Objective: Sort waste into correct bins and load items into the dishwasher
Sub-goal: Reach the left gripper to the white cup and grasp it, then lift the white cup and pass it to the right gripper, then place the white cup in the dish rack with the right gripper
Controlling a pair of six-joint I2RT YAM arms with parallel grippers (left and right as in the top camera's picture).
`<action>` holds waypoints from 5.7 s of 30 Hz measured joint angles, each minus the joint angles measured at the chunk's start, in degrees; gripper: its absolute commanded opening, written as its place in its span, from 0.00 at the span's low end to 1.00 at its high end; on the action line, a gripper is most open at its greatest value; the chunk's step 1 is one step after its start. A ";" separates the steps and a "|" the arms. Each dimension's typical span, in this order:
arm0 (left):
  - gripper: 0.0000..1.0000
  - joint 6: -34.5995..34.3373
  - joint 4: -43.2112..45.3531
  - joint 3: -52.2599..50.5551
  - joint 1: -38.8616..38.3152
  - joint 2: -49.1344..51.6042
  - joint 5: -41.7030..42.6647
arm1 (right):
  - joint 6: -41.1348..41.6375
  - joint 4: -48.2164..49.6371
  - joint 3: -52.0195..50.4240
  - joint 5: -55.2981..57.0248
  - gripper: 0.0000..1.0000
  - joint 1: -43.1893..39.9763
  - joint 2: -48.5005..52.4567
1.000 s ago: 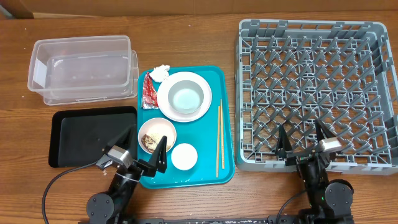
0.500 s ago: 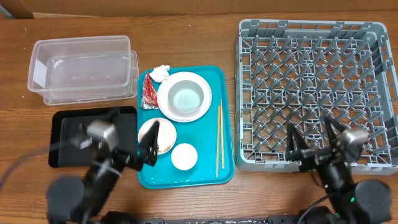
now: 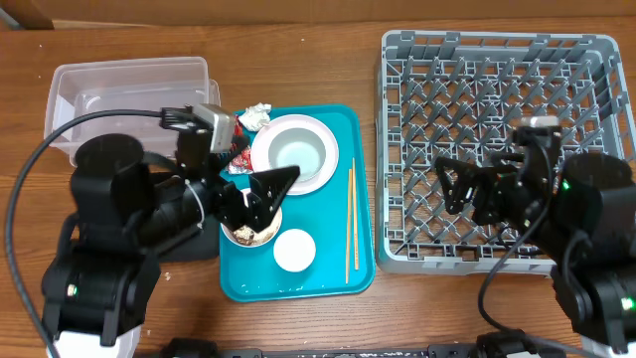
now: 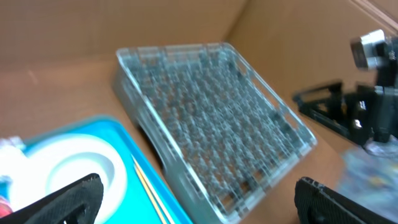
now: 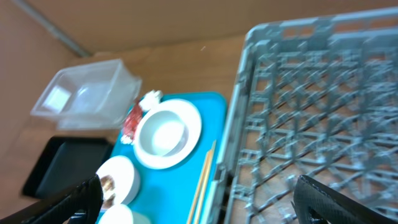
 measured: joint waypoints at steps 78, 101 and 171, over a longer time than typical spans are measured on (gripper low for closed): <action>0.04 10.82 -24.72 10.73 1.40 34.99 44.06 | 4.72 19.15 0.24 -41.18 0.88 2.19 9.27; 0.04 12.26 -22.36 10.73 -2.21 34.99 47.65 | 4.59 24.06 0.35 -40.02 0.76 9.94 12.48; 0.91 2.75 -20.72 16.63 -1.73 27.47 6.58 | 17.86 -17.46 0.61 13.64 0.88 1.22 32.96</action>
